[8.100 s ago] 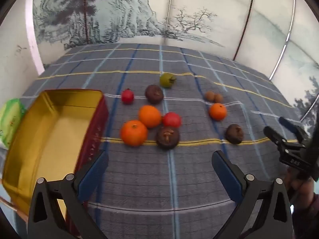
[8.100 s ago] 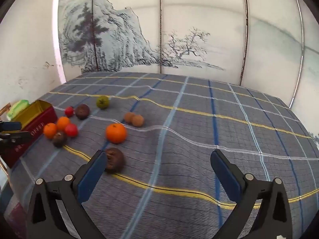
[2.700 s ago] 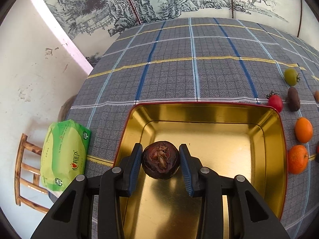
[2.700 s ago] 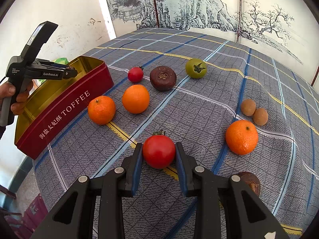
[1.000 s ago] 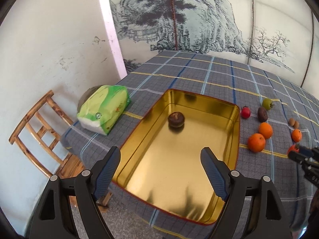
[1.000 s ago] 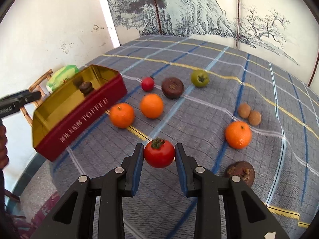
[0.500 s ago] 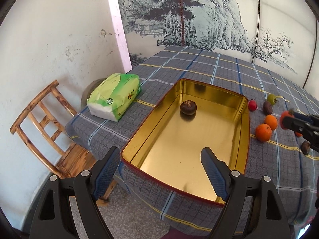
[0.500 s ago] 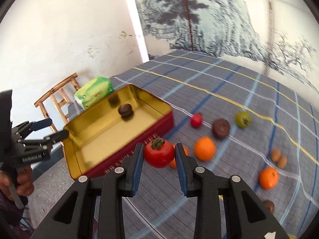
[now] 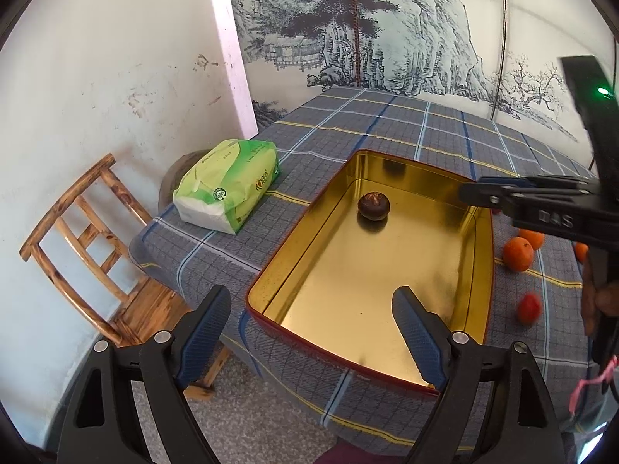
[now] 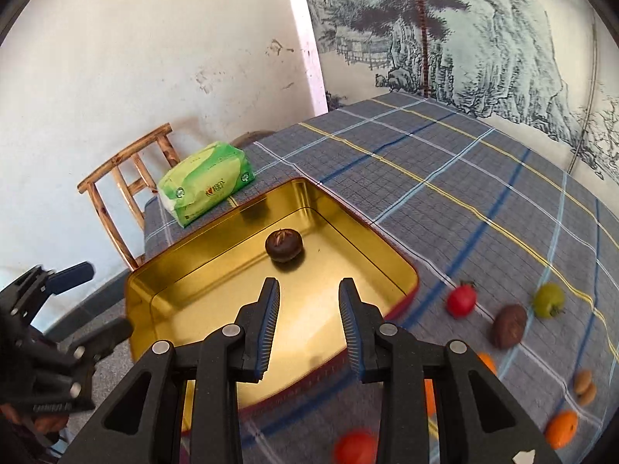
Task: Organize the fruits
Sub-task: 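Carry the red tomato with the right gripper into the tin and release it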
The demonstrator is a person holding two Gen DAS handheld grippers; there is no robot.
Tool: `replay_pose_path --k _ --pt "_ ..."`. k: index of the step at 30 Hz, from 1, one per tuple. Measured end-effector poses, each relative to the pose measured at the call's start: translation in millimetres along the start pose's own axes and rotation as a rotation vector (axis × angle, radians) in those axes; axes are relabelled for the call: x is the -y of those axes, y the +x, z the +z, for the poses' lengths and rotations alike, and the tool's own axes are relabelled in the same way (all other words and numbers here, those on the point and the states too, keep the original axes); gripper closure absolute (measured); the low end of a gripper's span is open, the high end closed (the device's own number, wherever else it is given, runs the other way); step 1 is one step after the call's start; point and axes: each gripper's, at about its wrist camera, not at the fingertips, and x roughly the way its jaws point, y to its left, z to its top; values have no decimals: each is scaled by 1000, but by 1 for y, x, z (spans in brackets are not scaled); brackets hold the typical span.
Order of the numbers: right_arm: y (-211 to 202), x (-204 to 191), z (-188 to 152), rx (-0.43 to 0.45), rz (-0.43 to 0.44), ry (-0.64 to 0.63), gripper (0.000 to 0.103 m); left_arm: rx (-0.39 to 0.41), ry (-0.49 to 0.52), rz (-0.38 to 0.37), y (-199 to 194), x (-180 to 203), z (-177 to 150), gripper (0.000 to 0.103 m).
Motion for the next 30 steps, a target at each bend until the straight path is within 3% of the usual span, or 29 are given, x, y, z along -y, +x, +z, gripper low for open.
replay_pose_path --k 3,7,9,12,15,19,24,26,27,30 --pt "9 1 5 -16 -13 -8 73 2 2 4 1 -4 0 17" --pt "-18 17 0 25 -2 37 71 11 3 2 -1 -12 -1 17" --pt "-37 23 -16 17 9 28 67 21 -1 -3 -2 -15 -2 16" --pt "-61 19 -65 -25 9 -30 49 12 -7 -14 2 -14 -2 15" --pt "-58 15 -107 -96 -137 -76 48 -5 -2 -41 4 -5 -1 15" --pt "-44 42 -118 -96 -137 81 49 5 31 -53 -3 9 -2 15" --pt "-24 56 -117 -99 -138 99 50 16 52 -41 -7 15 -3 15" --pt "-21 57 -112 -96 -136 90 60 6 47 -48 -6 15 -4 15" --pt "-18 56 -109 -100 -140 77 75 0 47 -49 -5 16 -4 15" --pt "-18 53 -108 -128 -153 59 75 6 50 -46 -5 15 -4 15"
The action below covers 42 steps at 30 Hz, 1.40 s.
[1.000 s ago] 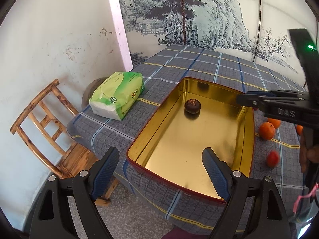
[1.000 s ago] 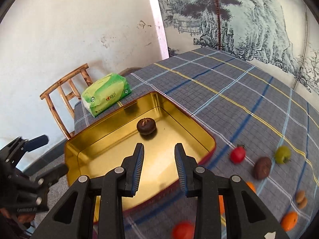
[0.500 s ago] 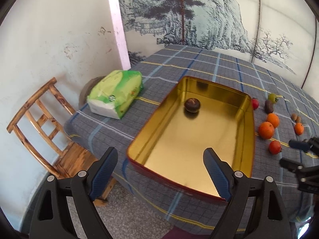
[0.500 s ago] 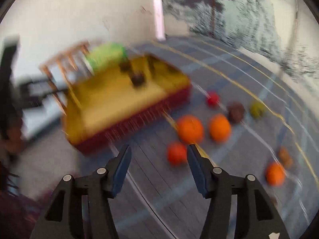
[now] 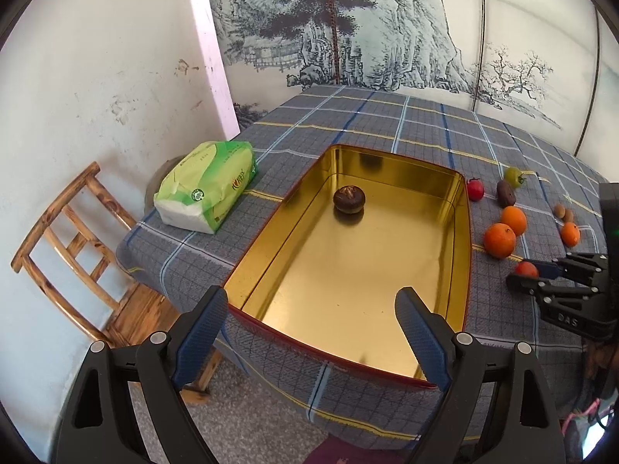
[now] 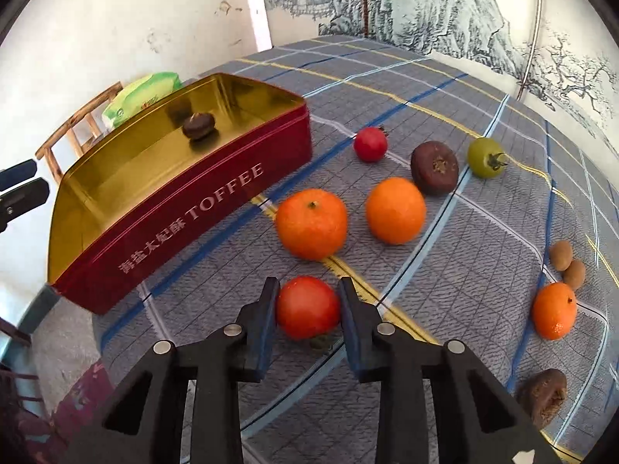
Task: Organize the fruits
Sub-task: 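Carry the red tomato with the right gripper into the tin and release it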
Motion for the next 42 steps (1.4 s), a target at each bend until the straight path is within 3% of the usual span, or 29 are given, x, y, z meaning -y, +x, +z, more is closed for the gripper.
replay_pose_path --k 5,9,14,24,42 --pt "-24 -14 6 47 58 -3 75 7 -5 -1 0 -5 1 15" --pt "-42 -35 47 113 140 -32 75 11 -5 1 0 -6 2 15" --pt "-19 -60 98 111 173 -100 75 14 4 7 0 -6 3 14" --pt "52 -71 137 17 143 -109 75 0 41 20 10 -8 10 14" --pt "93 -70 168 -15 100 -50 74 -50 26 20 33 -17 8 14"
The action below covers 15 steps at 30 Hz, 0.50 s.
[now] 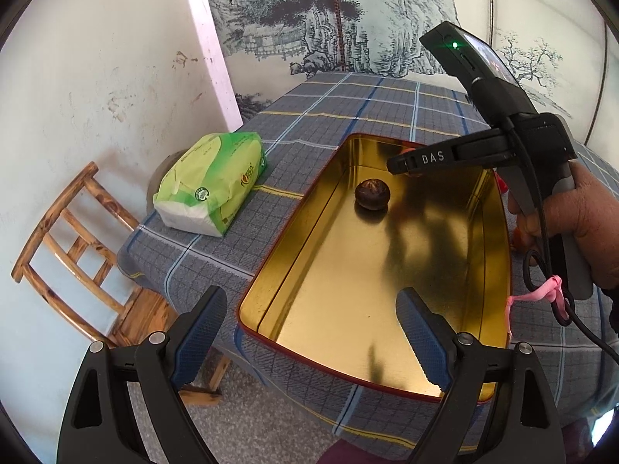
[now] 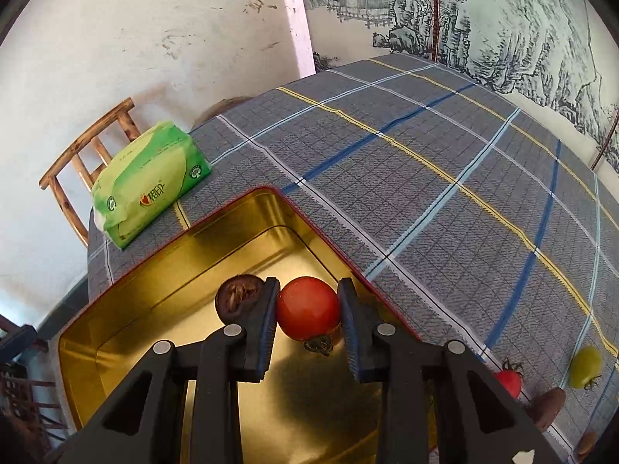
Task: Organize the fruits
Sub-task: 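Carry the red tomato with the right gripper into the tin and release it, then move the left gripper back to the fruits and grasp an orange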
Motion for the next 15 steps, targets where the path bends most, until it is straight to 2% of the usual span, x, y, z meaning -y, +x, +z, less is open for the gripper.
replay_pose_path --k 7,11,15 --pt "-2 0 4 25 19 34 74 -17 -5 2 4 0 -2 14" --pt "-19 0 3 79 65 57 70 -27 -7 3 5 0 -2 14" --pt "-48 -3 -6 148 126 67 61 -28 -5 4 5 1 -2 14"
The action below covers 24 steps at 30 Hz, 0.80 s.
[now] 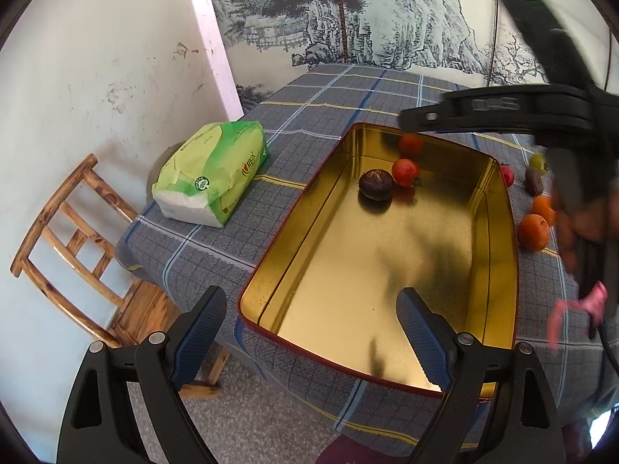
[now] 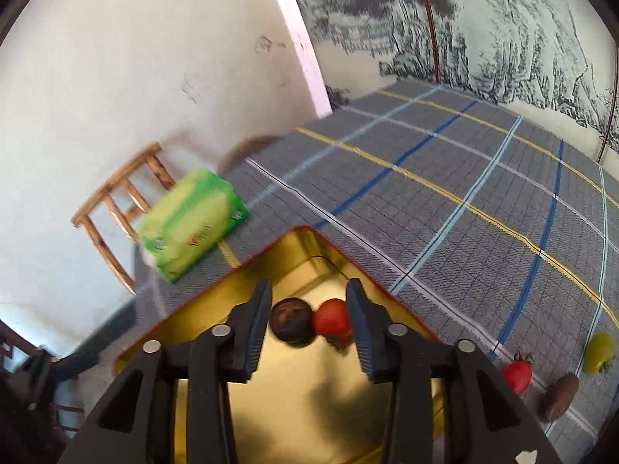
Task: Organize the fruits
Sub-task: 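Move the left gripper back to the fruits and grasp an orange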
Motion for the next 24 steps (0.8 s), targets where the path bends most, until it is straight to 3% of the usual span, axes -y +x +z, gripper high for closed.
replay_pose_path --k 8,15,24 --pt "-60 1 -59 75 5 4 43 4 19 4 -5 5 -1 14" --pt "-99 26 -121 57 -81 48 43 21 41 12 -19 17 -3 13" --pt "-128 57 -172 43 -185 83 43 42 95 -16 -35 42 -3 13"
